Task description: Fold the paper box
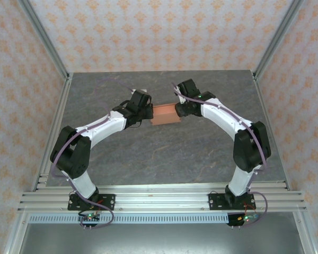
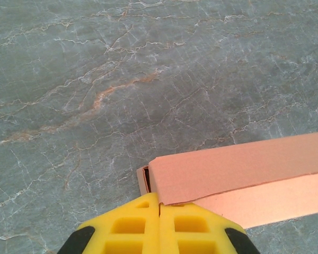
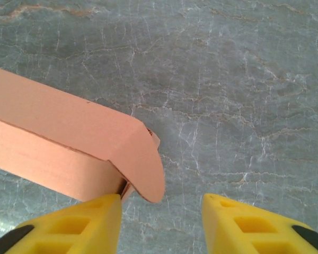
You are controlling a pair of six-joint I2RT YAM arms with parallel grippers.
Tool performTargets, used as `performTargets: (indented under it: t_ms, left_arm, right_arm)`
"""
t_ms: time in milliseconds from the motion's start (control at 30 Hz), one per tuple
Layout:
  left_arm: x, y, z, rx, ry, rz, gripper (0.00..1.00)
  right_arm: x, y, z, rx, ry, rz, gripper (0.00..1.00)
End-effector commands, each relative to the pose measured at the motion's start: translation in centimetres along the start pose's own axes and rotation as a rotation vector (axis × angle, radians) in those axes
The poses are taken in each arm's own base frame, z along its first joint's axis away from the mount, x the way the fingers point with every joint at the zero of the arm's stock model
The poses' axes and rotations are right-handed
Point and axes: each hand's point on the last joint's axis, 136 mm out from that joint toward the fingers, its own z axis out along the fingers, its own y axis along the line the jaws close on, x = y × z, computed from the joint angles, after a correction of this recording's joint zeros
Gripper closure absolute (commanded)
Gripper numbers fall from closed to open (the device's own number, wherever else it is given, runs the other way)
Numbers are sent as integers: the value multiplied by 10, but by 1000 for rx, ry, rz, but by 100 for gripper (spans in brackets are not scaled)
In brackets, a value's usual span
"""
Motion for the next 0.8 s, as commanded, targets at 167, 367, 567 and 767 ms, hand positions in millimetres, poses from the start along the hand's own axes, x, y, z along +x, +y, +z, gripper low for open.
performTargets:
  t_ms: [167,367,567,767]
  left_arm:
    - [14,6,-1,-31,69,37,100]
    - [13,6,-2,-31,68,38,100]
    - [14,7,-1,-34,70,41,100]
    - [16,6,1,-49,78,63,100]
  right_arm:
    - [-16,-3,-4,15,-9,-23,62]
    - [-18,-1,-1,8,-4,-27,75]
    - [-22,5,1,-21,2,24,89]
    - [-29,12,-6,-46,9,153,95]
